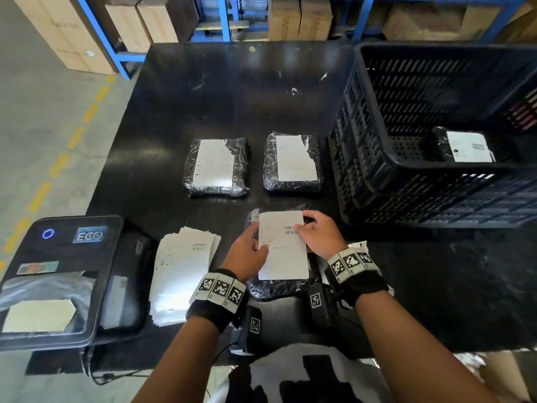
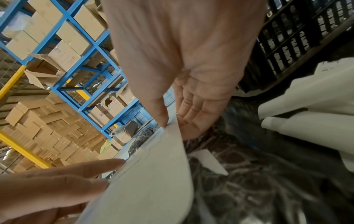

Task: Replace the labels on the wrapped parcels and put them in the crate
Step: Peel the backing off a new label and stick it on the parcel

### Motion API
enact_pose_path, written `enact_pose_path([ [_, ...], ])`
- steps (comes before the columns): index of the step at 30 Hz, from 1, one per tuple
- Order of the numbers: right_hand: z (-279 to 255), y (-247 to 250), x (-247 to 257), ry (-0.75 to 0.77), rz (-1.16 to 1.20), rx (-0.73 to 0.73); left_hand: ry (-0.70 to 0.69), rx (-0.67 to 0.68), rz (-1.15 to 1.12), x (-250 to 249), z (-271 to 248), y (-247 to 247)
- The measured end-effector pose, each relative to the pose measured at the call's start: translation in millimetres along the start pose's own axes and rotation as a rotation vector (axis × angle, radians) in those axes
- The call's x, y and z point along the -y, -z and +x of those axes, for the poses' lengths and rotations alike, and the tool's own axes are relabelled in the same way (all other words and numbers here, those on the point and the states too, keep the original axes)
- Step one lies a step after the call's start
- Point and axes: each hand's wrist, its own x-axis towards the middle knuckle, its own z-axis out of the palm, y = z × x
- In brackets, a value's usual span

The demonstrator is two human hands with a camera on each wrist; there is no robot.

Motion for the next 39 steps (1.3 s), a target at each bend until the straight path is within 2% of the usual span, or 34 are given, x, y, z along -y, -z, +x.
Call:
enact_pose_path([
  [8, -1.2, 1.0, 0.9, 0.014, -0.048, -0.023, 0.053, 0.012, 0.056, 2.9, 2.3, -1.9],
  [17, -4.3, -0.6, 3.6, 0.026, -0.141, -0.047, 0.038, 0.011, 0.077, 1.8, 1.6, -2.1],
  [39, -13.0, -1.1, 3.3, 0.010, -0.167, -0.087, 0.035, 0.013, 0.094, 4.8, -0.5, -5.8],
])
